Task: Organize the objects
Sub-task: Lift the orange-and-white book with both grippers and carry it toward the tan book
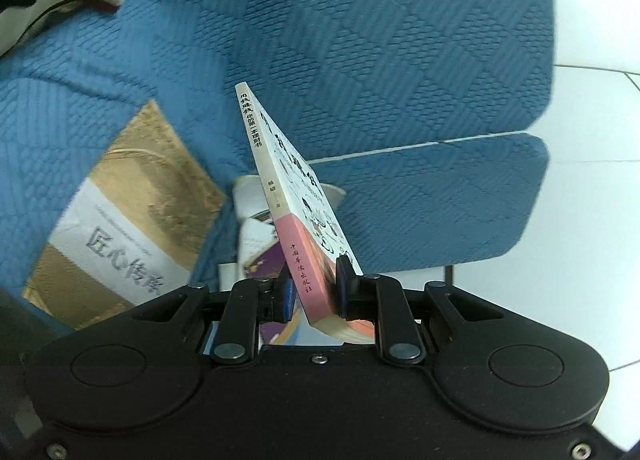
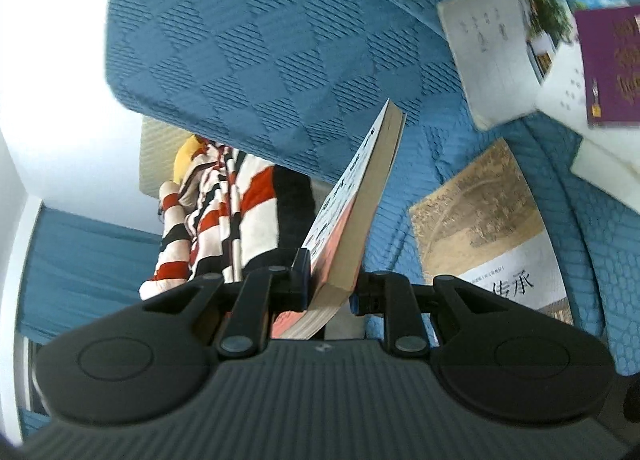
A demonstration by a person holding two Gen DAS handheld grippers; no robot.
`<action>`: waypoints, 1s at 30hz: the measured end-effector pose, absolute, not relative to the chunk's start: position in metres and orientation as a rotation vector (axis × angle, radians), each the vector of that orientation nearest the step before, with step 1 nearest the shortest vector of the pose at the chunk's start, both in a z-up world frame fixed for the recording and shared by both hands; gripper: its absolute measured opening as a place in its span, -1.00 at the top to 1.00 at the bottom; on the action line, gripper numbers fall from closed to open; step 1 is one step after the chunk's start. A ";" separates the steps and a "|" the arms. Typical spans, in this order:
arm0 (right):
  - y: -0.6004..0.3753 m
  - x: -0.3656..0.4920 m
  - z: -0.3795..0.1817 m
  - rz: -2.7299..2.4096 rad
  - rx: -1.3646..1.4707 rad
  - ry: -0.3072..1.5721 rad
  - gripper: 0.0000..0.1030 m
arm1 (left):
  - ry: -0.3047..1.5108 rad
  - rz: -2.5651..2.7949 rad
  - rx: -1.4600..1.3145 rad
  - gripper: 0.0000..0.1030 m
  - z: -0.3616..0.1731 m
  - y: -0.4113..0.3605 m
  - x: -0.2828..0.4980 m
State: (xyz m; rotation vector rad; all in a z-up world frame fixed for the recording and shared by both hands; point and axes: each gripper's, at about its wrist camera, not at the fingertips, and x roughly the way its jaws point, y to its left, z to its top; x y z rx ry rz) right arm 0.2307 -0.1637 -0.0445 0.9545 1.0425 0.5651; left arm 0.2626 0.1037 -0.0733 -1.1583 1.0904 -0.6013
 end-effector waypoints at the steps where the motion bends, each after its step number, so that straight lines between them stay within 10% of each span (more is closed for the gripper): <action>1: -0.161 0.229 -0.051 0.553 0.955 1.050 0.58 | 1.105 -0.598 -1.160 0.64 -0.082 0.102 0.265; 30: -0.169 0.175 -0.182 0.362 1.035 1.259 0.52 | 1.413 -0.615 -0.846 0.56 -0.190 0.053 0.269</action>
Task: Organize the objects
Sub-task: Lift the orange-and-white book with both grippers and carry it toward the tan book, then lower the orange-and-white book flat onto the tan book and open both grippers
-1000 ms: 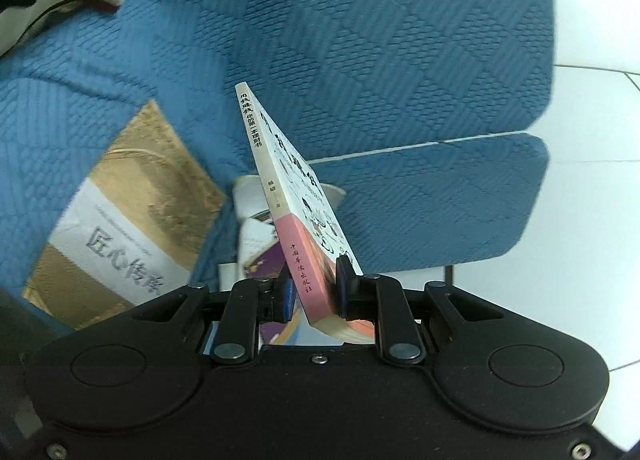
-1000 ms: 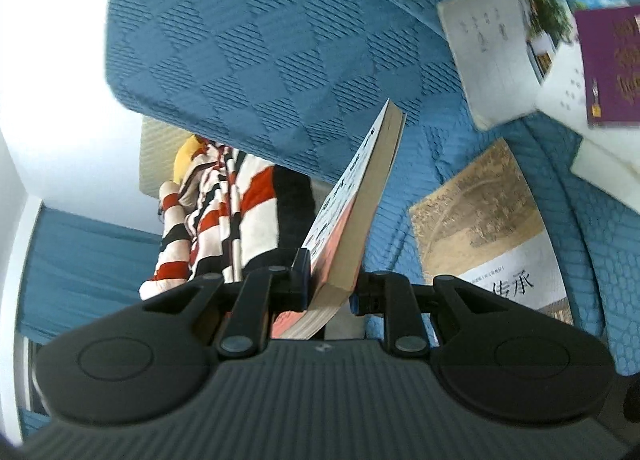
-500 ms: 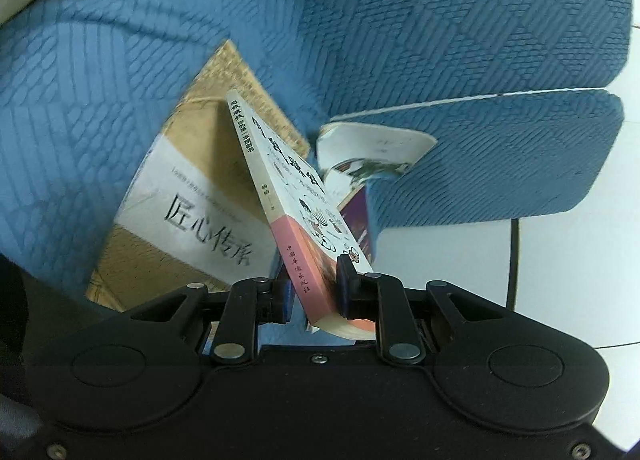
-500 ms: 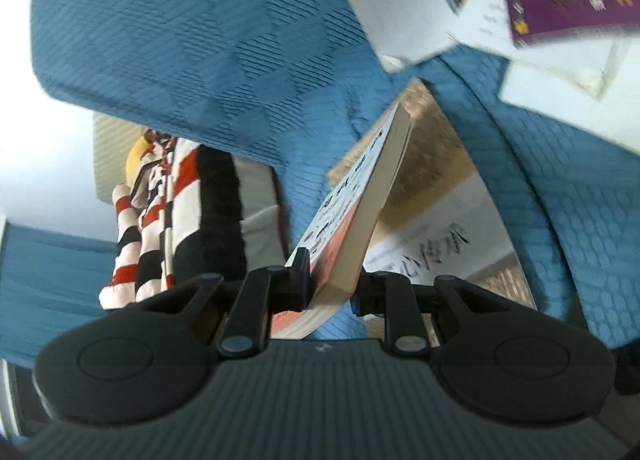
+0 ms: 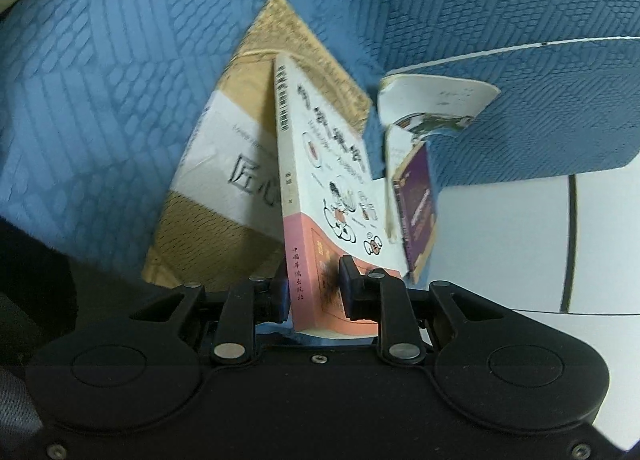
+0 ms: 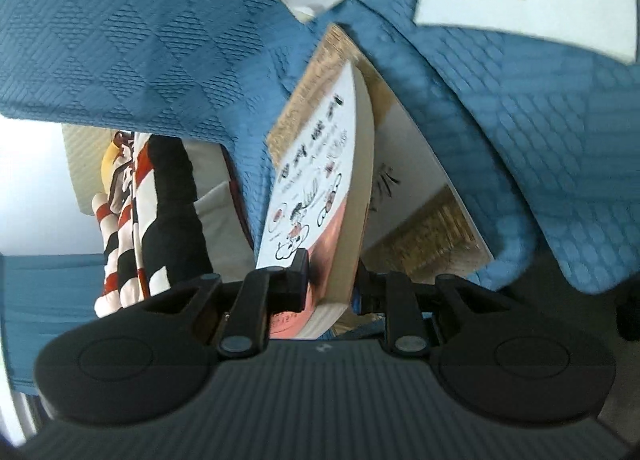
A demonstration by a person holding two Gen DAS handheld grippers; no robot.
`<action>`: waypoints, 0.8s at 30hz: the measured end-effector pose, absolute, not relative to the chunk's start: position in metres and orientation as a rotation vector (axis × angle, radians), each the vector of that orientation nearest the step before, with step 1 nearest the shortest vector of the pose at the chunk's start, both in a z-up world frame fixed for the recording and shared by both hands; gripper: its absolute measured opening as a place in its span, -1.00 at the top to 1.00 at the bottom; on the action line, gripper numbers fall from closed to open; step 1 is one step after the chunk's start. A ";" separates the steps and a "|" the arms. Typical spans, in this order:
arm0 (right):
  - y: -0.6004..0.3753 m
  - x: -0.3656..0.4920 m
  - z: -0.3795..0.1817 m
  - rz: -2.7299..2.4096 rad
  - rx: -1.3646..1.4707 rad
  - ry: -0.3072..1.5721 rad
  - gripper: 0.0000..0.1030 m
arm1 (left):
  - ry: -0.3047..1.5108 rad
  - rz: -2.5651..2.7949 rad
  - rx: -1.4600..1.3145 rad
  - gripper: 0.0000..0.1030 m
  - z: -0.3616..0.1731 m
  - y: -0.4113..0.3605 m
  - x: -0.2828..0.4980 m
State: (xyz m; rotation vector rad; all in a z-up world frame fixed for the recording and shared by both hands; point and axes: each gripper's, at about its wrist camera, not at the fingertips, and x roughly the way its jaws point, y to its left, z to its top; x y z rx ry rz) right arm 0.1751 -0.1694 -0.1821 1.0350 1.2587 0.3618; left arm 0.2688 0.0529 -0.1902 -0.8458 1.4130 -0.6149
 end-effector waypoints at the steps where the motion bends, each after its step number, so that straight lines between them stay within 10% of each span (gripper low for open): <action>1: -0.169 0.173 -0.186 0.352 1.030 1.267 0.51 | 1.422 -0.601 -0.839 0.54 -0.194 0.051 0.268; 24: -0.172 0.167 -0.216 0.286 1.010 1.368 0.18 | 1.484 -0.494 -0.667 0.31 -0.200 0.019 0.268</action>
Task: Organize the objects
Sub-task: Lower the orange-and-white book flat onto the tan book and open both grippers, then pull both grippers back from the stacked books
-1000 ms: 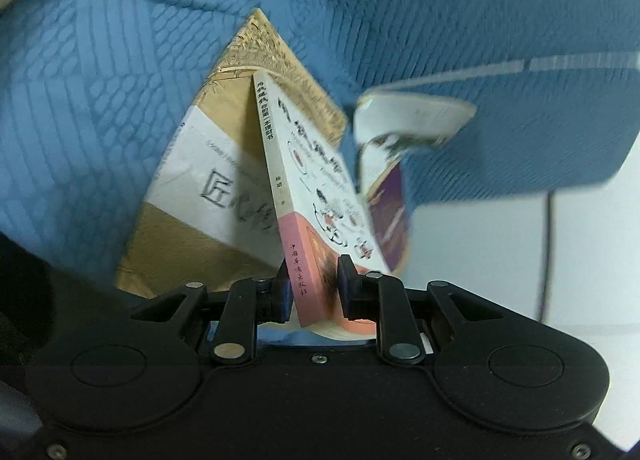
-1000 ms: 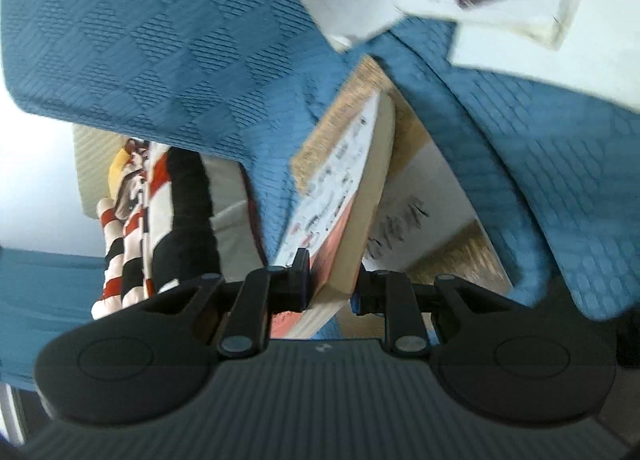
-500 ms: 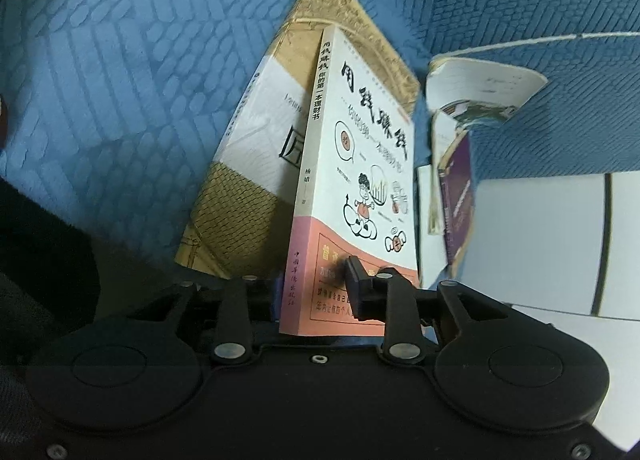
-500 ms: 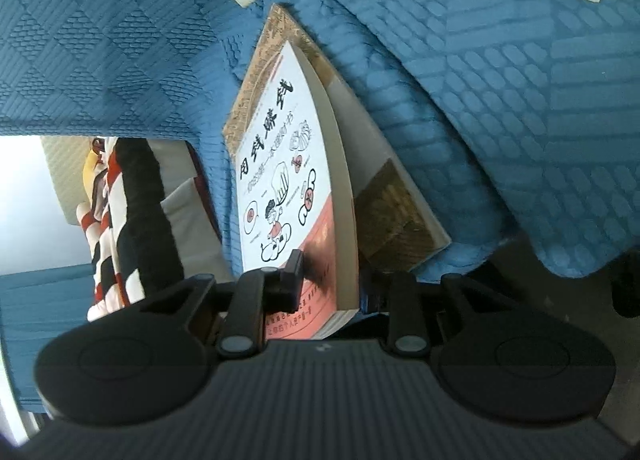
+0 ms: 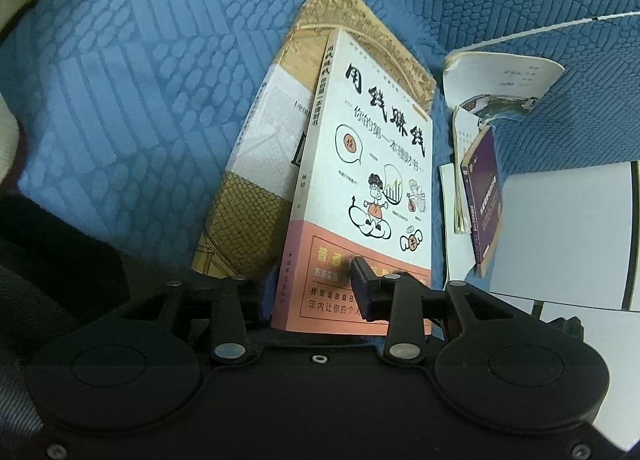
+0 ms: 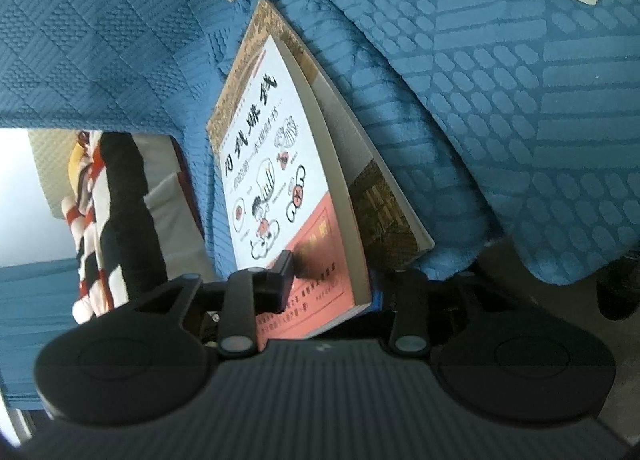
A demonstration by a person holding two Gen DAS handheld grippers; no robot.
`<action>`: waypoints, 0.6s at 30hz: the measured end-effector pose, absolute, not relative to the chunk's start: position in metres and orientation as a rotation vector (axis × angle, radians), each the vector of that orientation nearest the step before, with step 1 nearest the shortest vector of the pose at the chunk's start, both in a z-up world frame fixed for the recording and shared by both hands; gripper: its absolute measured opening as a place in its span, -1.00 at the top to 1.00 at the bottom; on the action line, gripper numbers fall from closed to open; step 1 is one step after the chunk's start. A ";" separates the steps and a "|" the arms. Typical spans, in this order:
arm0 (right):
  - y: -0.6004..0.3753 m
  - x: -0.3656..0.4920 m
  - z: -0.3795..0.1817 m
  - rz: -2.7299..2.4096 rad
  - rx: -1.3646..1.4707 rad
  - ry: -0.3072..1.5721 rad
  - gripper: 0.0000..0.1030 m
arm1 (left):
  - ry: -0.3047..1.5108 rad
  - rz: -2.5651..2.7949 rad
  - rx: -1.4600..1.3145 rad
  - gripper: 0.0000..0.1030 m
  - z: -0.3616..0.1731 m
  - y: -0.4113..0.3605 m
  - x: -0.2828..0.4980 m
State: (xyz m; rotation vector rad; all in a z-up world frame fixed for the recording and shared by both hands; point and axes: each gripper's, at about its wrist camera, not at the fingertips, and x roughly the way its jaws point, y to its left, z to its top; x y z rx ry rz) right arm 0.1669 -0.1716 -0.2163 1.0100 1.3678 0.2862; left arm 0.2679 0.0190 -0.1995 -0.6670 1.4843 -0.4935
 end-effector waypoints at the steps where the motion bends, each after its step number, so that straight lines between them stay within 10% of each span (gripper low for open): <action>1: -0.172 0.167 -0.214 0.281 0.998 1.378 0.18 | 1.477 -0.488 -0.656 0.30 -0.197 0.019 0.268; 18: -0.168 0.148 -0.102 0.314 0.478 1.179 0.11 | 1.227 -0.551 -0.460 0.32 -0.072 0.015 0.228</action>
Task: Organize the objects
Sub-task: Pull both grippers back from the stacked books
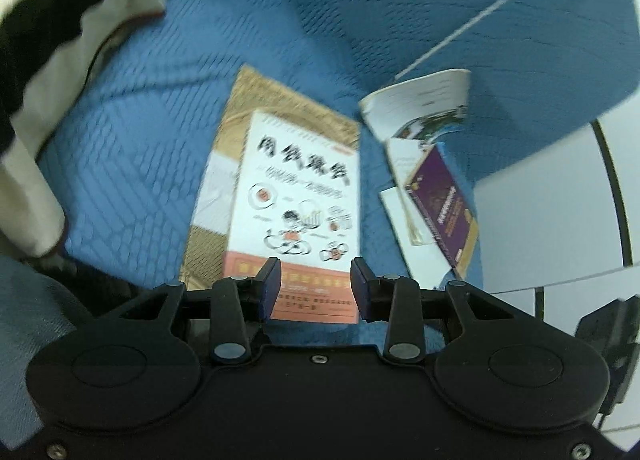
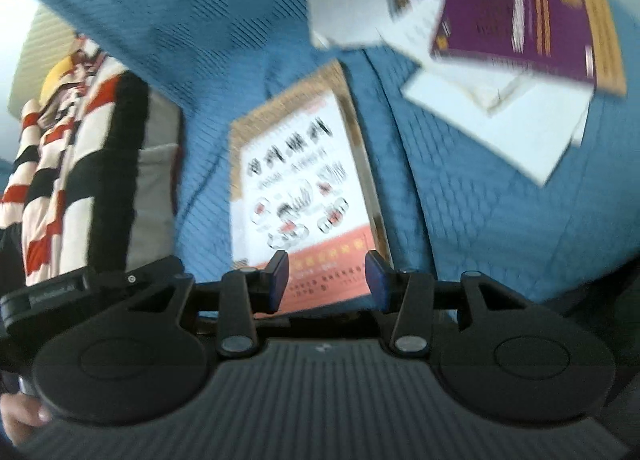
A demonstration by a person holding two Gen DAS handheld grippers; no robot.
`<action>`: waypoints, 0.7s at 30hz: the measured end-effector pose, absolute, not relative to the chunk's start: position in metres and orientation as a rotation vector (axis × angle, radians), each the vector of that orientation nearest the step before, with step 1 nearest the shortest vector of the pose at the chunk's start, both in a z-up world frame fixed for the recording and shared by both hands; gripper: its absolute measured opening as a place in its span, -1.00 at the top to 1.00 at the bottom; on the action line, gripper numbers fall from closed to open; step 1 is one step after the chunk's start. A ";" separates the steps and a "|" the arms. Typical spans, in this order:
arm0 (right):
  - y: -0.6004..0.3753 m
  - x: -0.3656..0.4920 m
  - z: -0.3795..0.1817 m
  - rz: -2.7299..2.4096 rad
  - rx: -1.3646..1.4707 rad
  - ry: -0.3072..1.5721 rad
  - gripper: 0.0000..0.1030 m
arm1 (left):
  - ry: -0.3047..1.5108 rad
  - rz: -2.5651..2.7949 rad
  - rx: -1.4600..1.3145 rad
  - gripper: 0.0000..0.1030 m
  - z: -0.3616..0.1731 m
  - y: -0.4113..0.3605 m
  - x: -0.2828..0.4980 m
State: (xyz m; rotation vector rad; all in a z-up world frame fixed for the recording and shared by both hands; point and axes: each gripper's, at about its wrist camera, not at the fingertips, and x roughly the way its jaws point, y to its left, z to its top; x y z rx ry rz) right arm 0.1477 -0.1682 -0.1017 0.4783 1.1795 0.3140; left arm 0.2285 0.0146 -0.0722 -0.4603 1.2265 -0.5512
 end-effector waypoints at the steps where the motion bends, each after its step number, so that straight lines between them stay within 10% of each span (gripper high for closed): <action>1: -0.168 0.145 -0.091 0.319 0.462 1.154 0.11 | 1.209 -0.555 -0.447 0.32 -0.063 0.014 0.224; 21: -0.199 0.073 0.039 0.397 0.292 0.822 0.11 | 0.954 -0.645 -0.328 0.24 0.073 -0.007 0.117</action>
